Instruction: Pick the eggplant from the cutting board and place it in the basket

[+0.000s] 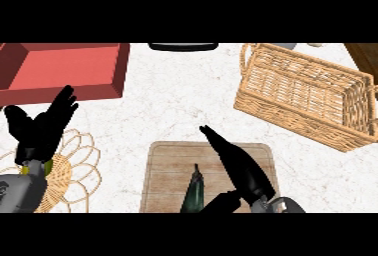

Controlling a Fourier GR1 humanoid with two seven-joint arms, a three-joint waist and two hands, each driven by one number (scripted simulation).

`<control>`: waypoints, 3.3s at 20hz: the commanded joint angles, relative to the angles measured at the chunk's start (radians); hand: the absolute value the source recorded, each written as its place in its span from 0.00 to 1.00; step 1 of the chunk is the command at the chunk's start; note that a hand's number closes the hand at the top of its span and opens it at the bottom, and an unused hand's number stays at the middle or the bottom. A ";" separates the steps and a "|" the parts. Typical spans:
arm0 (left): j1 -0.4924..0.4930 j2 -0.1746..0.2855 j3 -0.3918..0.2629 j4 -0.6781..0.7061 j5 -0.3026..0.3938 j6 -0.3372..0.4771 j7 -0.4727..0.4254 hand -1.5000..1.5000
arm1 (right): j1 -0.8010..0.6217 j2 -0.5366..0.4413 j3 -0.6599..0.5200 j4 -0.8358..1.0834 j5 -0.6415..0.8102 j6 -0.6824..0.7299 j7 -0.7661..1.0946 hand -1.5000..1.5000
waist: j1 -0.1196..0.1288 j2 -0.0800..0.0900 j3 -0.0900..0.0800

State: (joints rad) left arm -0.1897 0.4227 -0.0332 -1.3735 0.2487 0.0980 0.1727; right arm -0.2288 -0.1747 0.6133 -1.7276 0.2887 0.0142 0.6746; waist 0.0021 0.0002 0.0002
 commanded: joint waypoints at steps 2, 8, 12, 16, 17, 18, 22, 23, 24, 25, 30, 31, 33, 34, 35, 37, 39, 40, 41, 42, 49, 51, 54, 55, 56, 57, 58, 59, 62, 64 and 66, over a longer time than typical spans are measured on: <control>-0.029 -0.003 0.043 0.038 -0.001 -0.060 -0.017 0.50 | -0.011 0.076 0.023 0.082 0.043 0.048 0.046 0.00 | -0.002 0.000 0.000; -0.021 -0.061 0.030 -0.029 -0.067 -0.016 0.068 0.50 | 0.043 0.087 0.017 0.144 0.084 0.110 -0.036 0.00 | -0.002 -0.001 0.000; 0.003 -0.056 0.098 -0.004 -0.068 -0.073 0.012 0.50 | 0.127 0.054 -0.009 0.081 0.122 0.131 -0.075 0.00 | -0.003 -0.001 0.000; -0.023 -0.103 0.072 -0.023 -0.109 -0.037 0.068 0.50 | 0.031 0.067 -0.130 0.177 0.078 0.205 -0.150 0.00 | -0.002 0.000 0.000; -0.046 -0.097 0.093 0.034 -0.100 -0.076 0.010 0.50 | 0.149 0.090 -0.026 0.132 0.137 0.131 -0.174 0.00 | -0.005 0.000 0.000; -0.018 -0.079 0.117 0.021 -0.094 -0.078 0.031 0.50 | 0.062 0.146 -0.071 0.206 0.105 0.160 -0.159 0.00 | -0.001 0.000 0.000; -0.010 -0.080 0.123 -0.044 -0.103 -0.099 0.066 0.50 | 0.133 0.160 -0.024 0.137 0.137 0.163 -0.166 0.00 | -0.001 -0.001 0.000; 0.025 -0.110 0.108 0.001 -0.115 -0.095 -0.008 0.50 | 0.244 0.046 -0.031 -0.003 0.105 0.194 -0.192 0.00 | -0.006 -0.002 0.000; 0.011 -0.101 0.133 0.042 -0.123 -0.118 -0.033 0.50 | 0.193 0.111 -0.014 0.068 0.147 0.181 -0.189 0.00 | -0.003 -0.001 0.000; -0.043 -0.086 0.133 0.013 -0.121 -0.120 0.058 0.50 | 0.161 0.123 -0.047 0.051 0.112 0.228 -0.153 0.00 | -0.004 -0.001 0.000; -0.013 -0.101 0.149 -0.027 -0.137 -0.113 0.062 0.50 | 0.144 0.143 -0.051 0.254 0.224 0.150 -0.278 0.00 | 0.000 0.000 0.000; 0.013 -0.129 0.114 -0.085 -0.172 -0.077 0.091 0.50 | 0.170 0.121 -0.045 0.209 0.225 0.173 -0.254 0.00 | 0.000 -0.001 0.000; -0.043 -0.133 0.143 -0.001 -0.145 -0.119 0.057 0.50 | 0.180 0.138 -0.036 0.194 0.251 0.172 -0.218 0.00 | -0.003 0.000 0.000; 0.023 -0.104 0.163 -0.077 -0.134 -0.130 0.085 0.50 | 0.198 0.172 0.020 0.196 0.284 0.144 -0.188 0.00 | 0.000 -0.001 0.000; 0.023 -0.120 0.143 -0.151 -0.137 -0.112 0.152 0.50 | 0.196 0.131 -0.017 0.225 0.283 0.148 -0.262 0.00 | 0.000 -0.001 0.000; -0.001 -0.136 0.156 -0.049 -0.161 -0.129 0.045 0.50 | 0.202 0.173 0.031 0.183 0.307 0.147 -0.180 0.00 | -0.003 -0.001 0.000; -0.006 -0.155 0.149 0.022 -0.177 -0.131 0.004 0.50 | 0.139 0.174 0.008 0.297 0.303 0.120 -0.243 0.00 | -0.003 0.000 0.000; 0.007 -0.117 0.183 -0.071 -0.146 -0.136 0.089 0.50 | 0.129 0.163 0.004 0.204 0.292 0.209 -0.176 1.00 | -0.001 -0.001 0.000; -0.031 -0.153 0.138 -0.029 -0.189 -0.093 0.078 0.50 | 0.103 0.160 0.061 0.213 0.318 0.236 -0.161 1.00 | -0.003 0.000 0.000; -0.004 -0.155 0.148 -0.058 -0.165 -0.123 0.059 0.50 | 0.092 0.156 0.013 0.319 0.319 0.198 -0.265 1.00 | 0.000 0.000 0.000; 0.036 -0.144 0.174 -0.058 -0.169 -0.151 0.041 0.50 | 0.104 0.174 0.114 0.317 0.325 0.110 -0.221 1.00 | 0.004 -0.001 0.000; -0.008 -0.125 0.186 0.006 -0.165 -0.172 0.020 0.50 | -0.037 0.174 0.247 0.363 0.311 -0.097 -0.025 1.00 | 0.014 0.002 0.000; -0.042 -0.134 0.178 -0.017 -0.160 -0.154 0.082 0.50 | -0.052 0.174 0.322 0.372 0.454 -0.259 0.111 1.00 | 0.016 0.000 0.000; -0.027 -0.145 0.163 -0.012 -0.175 -0.154 0.055 0.50 | -0.079 0.174 0.358 0.345 0.489 -0.291 0.208 1.00 | 0.021 -0.001 -0.001; -0.027 -0.151 0.160 -0.058 -0.174 -0.137 0.086 0.50 | -0.117 0.174 0.404 0.371 0.476 -0.318 0.258 1.00 | 0.033 -0.002 0.000; -0.084 -0.164 0.154 0.021 -0.203 -0.116 0.055 0.50 | -0.184 0.174 0.414 0.369 0.445 -0.302 0.317 1.00 | 0.018 0.003 -0.001; -0.025 -0.153 0.159 -0.008 -0.181 -0.156 0.025 0.50 | -0.182 0.174 0.484 0.407 0.439 -0.387 0.342 1.00 | 0.033 0.002 0.000; -0.025 -0.166 0.148 0.016 -0.190 -0.156 0.010 0.50 | -0.242 0.174 0.505 0.406 0.388 -0.391 0.394 1.00 | 0.034 0.004 0.000; -0.052 -0.155 0.147 -0.032 -0.193 -0.145 0.077 0.50 | -0.304 0.174 0.598 0.384 0.339 -0.462 0.488 1.00 | 0.030 0.001 0.000; -0.028 -0.137 0.173 -0.076 -0.164 -0.156 0.095 0.50 | -0.290 0.174 0.561 0.406 0.317 -0.555 0.424 1.00 | 0.039 0.000 0.001; -0.076 -0.177 0.147 -0.018 -0.193 -0.120 0.086 0.50 | -0.285 0.174 0.541 0.273 0.339 -0.622 0.414 1.00 | 0.027 -0.001 0.001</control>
State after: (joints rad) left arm -0.2403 0.2674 0.1275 -1.3888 0.0693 -0.0486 0.2380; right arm -0.4876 -0.0065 1.1388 -1.3684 0.6375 -0.4532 1.0053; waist 0.0329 0.0015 0.0001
